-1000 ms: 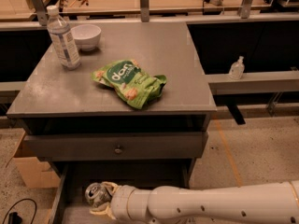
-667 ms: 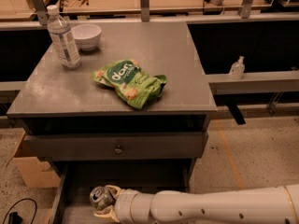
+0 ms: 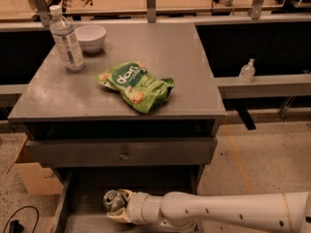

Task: Place 7up can into middle drawer

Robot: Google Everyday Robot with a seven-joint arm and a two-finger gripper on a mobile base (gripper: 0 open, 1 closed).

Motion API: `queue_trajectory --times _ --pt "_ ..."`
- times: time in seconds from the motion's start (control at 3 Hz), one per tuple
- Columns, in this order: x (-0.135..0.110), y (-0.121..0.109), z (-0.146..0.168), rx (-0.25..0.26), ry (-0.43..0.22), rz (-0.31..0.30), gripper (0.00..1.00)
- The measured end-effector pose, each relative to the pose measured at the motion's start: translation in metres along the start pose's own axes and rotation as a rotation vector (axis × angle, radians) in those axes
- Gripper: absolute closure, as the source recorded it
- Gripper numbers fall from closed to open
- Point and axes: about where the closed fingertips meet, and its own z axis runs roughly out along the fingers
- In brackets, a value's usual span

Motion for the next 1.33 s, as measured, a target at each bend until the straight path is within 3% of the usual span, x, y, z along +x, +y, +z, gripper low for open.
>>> queue_trajectory --times 0.67,1.33 --pt "0.028 -0.014 0.007 0.006 -0.034 0.051 0.53" --pt "0.035 -0.019 0.000 0.025 0.000 0.093 0.01"
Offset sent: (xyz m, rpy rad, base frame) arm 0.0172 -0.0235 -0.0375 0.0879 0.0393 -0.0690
